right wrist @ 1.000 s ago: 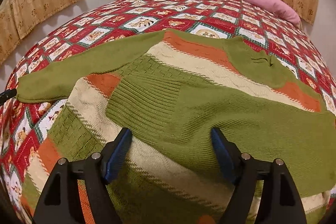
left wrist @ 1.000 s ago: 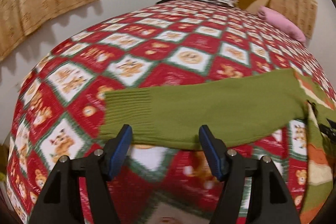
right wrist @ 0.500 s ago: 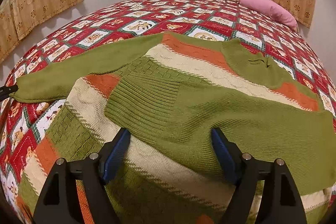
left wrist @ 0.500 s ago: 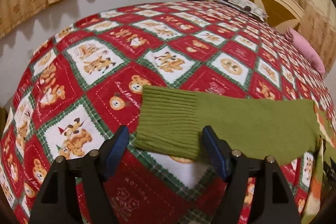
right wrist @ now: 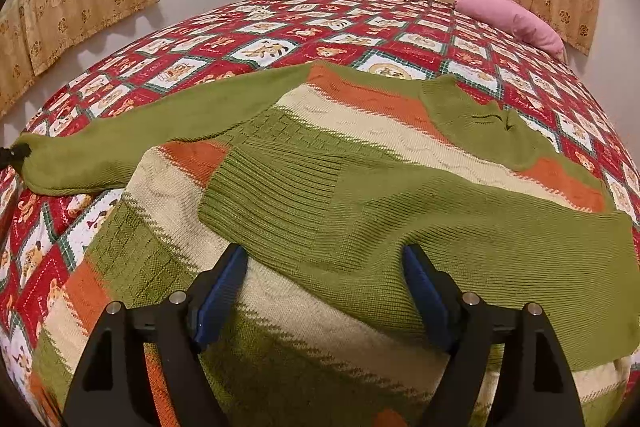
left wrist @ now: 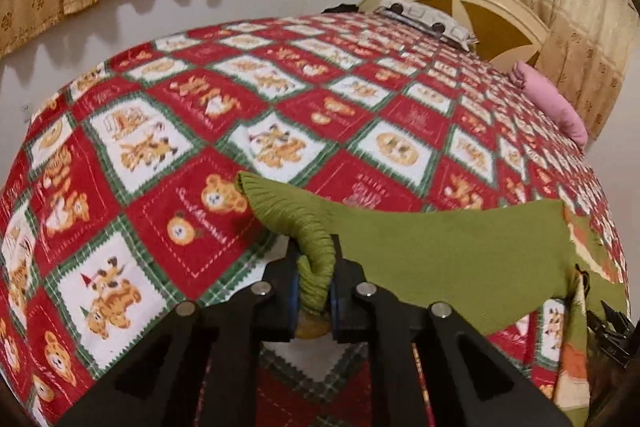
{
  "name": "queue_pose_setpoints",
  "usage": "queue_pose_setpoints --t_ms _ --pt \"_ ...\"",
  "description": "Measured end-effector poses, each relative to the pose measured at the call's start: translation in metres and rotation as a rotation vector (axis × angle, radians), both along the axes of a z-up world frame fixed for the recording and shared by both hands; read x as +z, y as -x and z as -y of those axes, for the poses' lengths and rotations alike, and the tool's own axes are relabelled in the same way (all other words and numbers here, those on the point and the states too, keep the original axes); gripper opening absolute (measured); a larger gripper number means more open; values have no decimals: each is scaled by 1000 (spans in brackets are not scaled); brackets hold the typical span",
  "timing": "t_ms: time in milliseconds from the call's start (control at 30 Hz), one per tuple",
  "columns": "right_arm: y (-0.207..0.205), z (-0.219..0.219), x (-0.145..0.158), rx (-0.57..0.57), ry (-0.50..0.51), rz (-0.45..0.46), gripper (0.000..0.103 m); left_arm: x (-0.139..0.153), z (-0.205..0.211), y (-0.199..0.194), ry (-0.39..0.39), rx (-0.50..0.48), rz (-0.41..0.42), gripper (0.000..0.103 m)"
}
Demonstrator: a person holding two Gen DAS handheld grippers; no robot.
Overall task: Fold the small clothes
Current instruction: 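Lift the sleeve with the left gripper and lay it across the body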
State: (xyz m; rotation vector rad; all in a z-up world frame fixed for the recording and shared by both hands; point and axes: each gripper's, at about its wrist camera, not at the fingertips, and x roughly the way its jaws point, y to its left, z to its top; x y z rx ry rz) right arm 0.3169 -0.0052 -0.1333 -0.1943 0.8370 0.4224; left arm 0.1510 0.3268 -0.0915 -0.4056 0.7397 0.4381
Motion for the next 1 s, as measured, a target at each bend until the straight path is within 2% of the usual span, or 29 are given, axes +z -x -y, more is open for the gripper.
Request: queue_pose_setpoints --t_ms 133,267,367,467,633,800,1000 --pt "-1 0 0 1 -4 -5 81 12 6 -3 20 -50 32 12" --pt "-6 11 11 -7 -71 -47 81 29 18 -11 32 -98 61 11" --pt "10 25 43 -13 -207 42 81 47 31 -19 55 -135 96 11" --pt "10 21 41 3 -125 -2 81 68 49 -31 68 -188 135 11" --pt "23 48 41 -31 -154 -20 81 104 89 -55 158 -303 205 11" --pt "39 82 45 -73 -134 9 81 136 135 -80 163 -392 258 11" --pt "52 115 52 -122 -156 32 81 153 174 -106 176 -444 281 11"
